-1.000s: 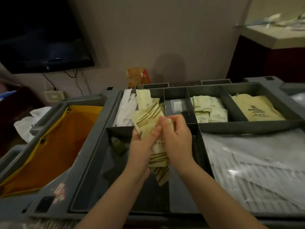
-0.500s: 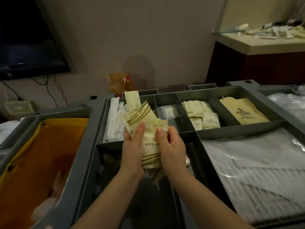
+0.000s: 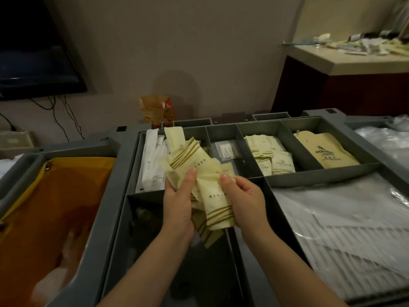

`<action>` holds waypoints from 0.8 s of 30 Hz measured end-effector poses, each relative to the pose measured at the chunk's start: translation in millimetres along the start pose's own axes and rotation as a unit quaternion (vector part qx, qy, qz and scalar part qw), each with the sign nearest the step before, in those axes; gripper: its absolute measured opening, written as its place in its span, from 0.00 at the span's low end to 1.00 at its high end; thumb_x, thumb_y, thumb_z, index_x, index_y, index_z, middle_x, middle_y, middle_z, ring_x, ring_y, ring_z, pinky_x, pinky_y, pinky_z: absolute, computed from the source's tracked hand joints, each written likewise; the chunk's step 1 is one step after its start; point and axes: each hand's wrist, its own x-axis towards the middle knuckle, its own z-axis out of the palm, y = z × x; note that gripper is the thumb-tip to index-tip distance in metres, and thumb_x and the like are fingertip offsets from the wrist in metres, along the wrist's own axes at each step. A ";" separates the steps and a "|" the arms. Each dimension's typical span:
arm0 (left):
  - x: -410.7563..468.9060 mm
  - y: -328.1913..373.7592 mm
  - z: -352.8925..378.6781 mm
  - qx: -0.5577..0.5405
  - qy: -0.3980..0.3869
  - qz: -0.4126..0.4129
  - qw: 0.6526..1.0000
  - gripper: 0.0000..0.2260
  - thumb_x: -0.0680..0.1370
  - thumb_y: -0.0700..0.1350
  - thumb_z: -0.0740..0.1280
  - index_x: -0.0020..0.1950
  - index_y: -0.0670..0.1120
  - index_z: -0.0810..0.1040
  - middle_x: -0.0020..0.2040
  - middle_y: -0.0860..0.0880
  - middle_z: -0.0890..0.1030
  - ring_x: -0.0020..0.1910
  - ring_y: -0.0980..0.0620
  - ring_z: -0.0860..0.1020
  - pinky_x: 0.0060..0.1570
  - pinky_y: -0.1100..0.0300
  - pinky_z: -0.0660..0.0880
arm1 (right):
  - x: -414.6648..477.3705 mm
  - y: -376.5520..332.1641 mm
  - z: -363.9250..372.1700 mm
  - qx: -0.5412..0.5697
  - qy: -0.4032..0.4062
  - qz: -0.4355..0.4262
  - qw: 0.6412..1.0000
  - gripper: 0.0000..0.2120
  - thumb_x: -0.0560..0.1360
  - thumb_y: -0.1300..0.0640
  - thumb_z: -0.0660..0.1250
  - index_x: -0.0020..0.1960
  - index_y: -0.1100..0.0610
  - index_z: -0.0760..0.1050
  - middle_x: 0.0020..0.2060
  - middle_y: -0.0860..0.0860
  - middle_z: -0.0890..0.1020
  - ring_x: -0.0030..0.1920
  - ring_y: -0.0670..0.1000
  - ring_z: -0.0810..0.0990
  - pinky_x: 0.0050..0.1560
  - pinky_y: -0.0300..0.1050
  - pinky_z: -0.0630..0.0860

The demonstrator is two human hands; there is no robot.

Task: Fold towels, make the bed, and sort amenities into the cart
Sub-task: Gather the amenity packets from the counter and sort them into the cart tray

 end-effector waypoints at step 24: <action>26.6 -5.8 -3.4 0.048 -0.042 0.038 0.997 0.16 0.73 0.37 0.67 0.60 0.48 0.74 0.50 0.48 0.84 0.50 0.47 0.83 0.40 0.56 0.82 | 140.7 -13.1 -116.4 -0.347 0.234 -0.007 0.908 0.24 0.78 0.44 0.60 0.69 0.55 0.63 0.59 0.55 0.75 0.47 0.52 0.75 0.45 0.49 0.71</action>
